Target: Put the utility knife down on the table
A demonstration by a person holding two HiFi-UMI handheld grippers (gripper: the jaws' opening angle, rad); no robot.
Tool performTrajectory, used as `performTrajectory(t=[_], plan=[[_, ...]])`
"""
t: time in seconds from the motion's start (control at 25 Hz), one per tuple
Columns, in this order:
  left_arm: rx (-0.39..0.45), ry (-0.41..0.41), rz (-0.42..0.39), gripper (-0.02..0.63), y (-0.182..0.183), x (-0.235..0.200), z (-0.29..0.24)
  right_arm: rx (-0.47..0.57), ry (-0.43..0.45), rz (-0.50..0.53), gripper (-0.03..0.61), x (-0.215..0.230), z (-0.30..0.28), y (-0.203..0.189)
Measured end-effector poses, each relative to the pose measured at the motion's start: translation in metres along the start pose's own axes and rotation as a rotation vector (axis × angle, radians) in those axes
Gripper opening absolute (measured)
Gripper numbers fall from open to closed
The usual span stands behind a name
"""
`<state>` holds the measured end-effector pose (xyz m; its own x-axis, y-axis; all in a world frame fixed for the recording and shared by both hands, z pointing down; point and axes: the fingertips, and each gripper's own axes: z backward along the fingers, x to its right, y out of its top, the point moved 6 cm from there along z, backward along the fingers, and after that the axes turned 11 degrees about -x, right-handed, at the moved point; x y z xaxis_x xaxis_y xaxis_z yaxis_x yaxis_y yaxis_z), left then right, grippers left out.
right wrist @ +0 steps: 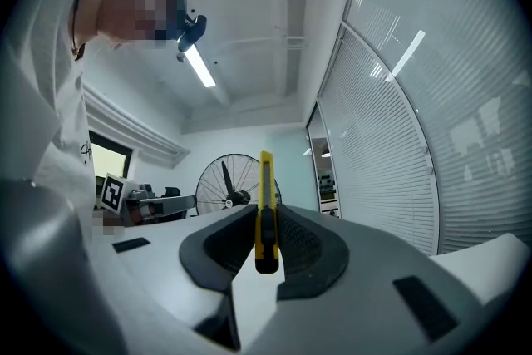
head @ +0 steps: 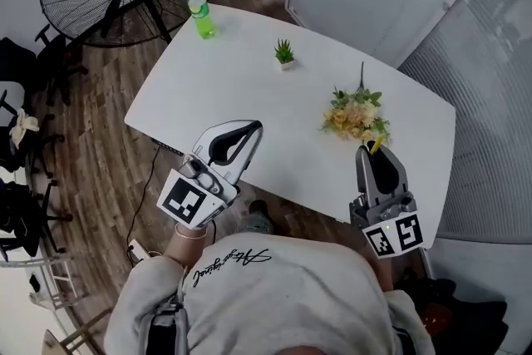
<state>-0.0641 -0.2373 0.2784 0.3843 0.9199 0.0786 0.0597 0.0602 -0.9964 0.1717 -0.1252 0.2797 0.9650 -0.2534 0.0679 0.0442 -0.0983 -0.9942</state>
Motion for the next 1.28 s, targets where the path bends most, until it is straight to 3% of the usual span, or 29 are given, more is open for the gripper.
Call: performTrajectory(t=[0.32,1.28], plan=[[-0.031,0.003,0.031,-0.002,-0.014,-0.052,-0.014,0.013,-0.002,0.012,0.069,0.012,-0.055,0.008],[0.003,0.118,0.038,-0.002,0.001,-0.046,-0.027,-0.036,0.089,0.082,0.069,0.044,-0.064,0.016]])
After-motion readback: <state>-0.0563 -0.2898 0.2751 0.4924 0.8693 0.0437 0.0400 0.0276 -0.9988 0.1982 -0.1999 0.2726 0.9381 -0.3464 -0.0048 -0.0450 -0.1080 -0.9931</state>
